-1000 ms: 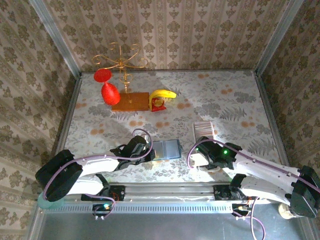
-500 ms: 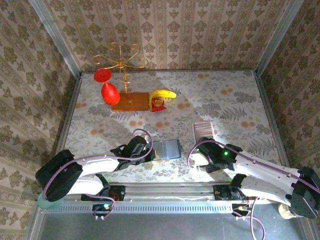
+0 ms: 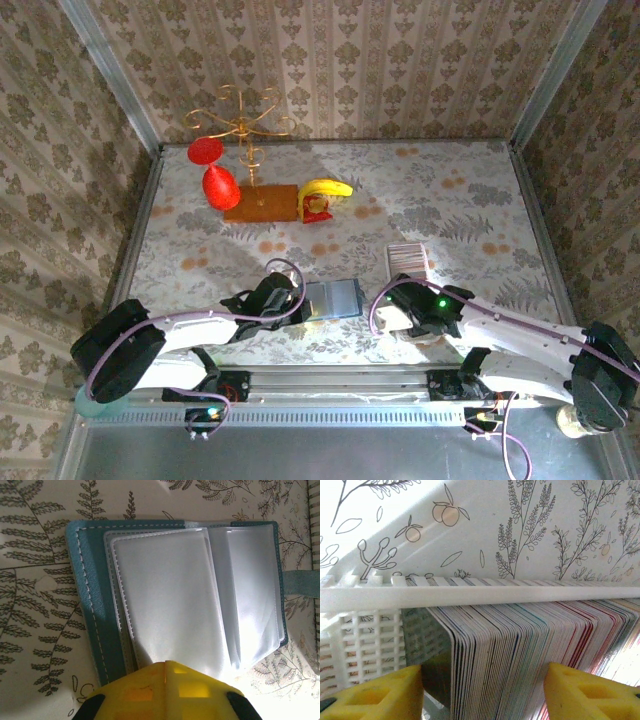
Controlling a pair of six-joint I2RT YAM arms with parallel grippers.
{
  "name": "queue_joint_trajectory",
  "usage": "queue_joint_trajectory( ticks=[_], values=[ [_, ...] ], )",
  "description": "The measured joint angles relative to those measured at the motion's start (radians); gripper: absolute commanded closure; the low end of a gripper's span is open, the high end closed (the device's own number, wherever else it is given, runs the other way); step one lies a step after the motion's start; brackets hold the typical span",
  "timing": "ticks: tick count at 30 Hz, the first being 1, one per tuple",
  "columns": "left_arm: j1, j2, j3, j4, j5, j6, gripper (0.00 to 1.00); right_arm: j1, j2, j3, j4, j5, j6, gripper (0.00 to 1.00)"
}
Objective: Put the credit cards into the card holder
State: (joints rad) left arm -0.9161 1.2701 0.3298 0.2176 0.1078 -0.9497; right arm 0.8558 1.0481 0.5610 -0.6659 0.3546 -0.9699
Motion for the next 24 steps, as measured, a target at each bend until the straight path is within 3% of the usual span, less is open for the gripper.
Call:
queue_joint_trajectory(
  ticks=[11,24],
  values=[
    [-0.008,-0.002,-0.007,0.013,-0.007,-0.006,1.00,0.000,-0.046,0.000,-0.041,-0.014,-0.003,0.61],
    [-0.024,0.002,-0.007,0.017,-0.018,-0.019,1.00,0.000,-0.095,0.000,-0.065,-0.025,-0.004,0.67]
  ],
)
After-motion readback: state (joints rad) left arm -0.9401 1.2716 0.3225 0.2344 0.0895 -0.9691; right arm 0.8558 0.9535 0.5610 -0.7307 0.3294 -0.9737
